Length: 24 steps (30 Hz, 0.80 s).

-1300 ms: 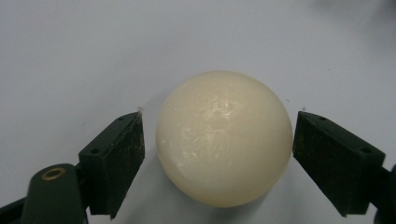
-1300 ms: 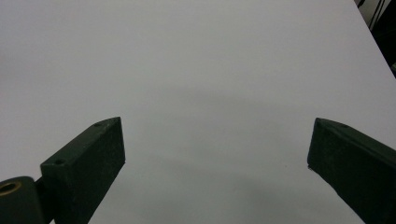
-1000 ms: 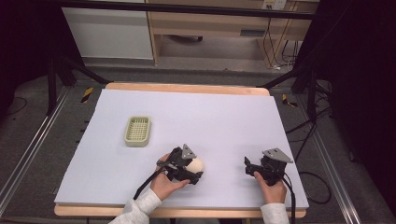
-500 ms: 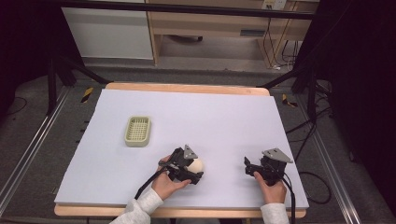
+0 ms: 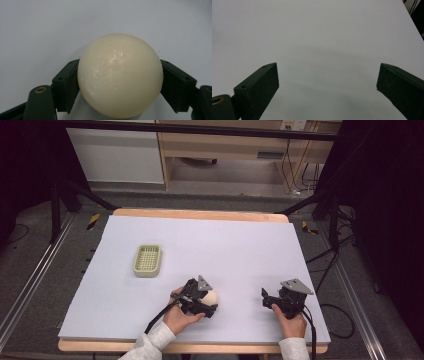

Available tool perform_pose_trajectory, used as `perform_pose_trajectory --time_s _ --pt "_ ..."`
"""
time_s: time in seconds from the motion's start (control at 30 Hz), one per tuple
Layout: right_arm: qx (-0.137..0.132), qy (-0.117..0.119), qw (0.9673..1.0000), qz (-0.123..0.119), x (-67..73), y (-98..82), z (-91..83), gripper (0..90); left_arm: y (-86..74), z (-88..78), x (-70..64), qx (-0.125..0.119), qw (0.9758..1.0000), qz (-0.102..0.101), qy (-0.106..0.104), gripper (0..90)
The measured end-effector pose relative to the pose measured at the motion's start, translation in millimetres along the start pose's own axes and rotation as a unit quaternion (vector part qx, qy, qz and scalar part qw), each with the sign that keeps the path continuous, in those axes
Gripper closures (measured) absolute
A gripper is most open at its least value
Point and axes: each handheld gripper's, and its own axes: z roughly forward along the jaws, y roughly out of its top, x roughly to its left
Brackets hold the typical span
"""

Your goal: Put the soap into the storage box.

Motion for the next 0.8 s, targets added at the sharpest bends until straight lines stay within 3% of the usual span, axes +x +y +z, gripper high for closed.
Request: perform_pose_trajectory --time_s 0.43,0.8 --pt "0.001 0.000 1.0000 0.000 0.3 0.1 0.1 4.5 0.6 -4.3 1.4 0.007 1.0000 0.002 -0.002 23.9" --pt "-0.002 0.001 1.0000 0.001 0.4 0.2 -0.1 4.6 3.0 -19.4 4.3 -0.007 1.0000 0.000 -0.005 23.9"
